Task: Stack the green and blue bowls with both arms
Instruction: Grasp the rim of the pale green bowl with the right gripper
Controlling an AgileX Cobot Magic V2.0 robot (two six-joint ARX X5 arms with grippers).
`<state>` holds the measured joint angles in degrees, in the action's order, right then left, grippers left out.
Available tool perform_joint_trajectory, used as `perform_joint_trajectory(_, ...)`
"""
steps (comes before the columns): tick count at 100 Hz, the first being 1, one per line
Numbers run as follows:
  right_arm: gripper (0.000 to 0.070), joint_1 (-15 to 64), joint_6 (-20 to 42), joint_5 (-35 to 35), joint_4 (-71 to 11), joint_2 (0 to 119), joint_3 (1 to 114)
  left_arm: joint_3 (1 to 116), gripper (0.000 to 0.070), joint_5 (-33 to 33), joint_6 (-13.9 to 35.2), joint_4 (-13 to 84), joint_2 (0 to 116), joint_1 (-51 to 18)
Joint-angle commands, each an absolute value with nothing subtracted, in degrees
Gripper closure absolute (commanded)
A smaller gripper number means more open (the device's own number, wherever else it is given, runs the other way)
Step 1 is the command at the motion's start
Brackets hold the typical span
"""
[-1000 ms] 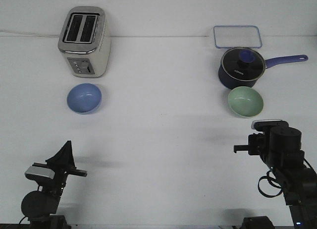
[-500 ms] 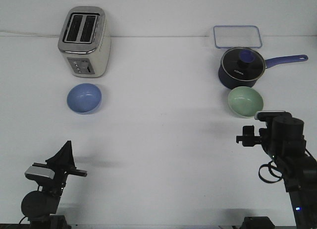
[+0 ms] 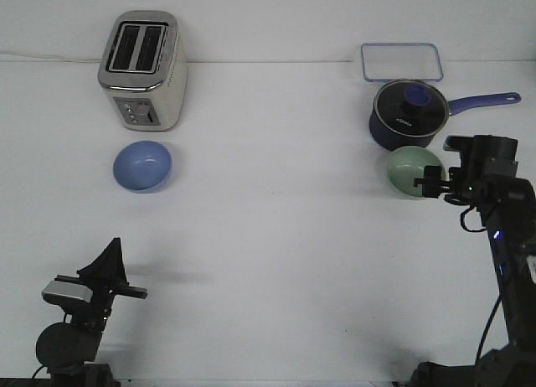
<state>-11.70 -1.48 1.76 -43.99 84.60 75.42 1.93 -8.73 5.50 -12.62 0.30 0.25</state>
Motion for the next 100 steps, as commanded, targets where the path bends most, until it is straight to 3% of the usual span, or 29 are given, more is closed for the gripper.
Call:
perform_joint_trajectory(1, 0.0249, -12.43, -2.83, 1.98, -42.83, 88.07, 78.08, 0.80, 0.0689, -8.60, 5.63, -13.32, 0.19, 0.36)
perform_joint_trajectory(36, 0.0250, -14.35, -3.29, 6.04, -36.42, 99.79, 80.90, 0.80, 0.0689, -8.62, 5.63, -13.32, 0.19, 0.36)
perform_joint_trajectory(83, 0.0261, -15.46, -3.29, 6.07, -35.70, 105.97, 80.90, 0.80, 0.0689, -8.60, 5.63, -13.32, 0.19, 0.36)
perform_joint_trajectory(91, 0.0336, -15.46, -3.27, 6.09, -35.75, 106.17, 80.90, 0.80, 0.0689, -8.62, 5.63, -13.32, 0.19, 0.36)
perform_joint_trajectory(100, 0.0510, -15.44, -3.27, 6.31, -35.77, 106.17, 80.90, 0.80, 0.0689, -8.60, 5.63, -13.32, 0.19, 0.36)
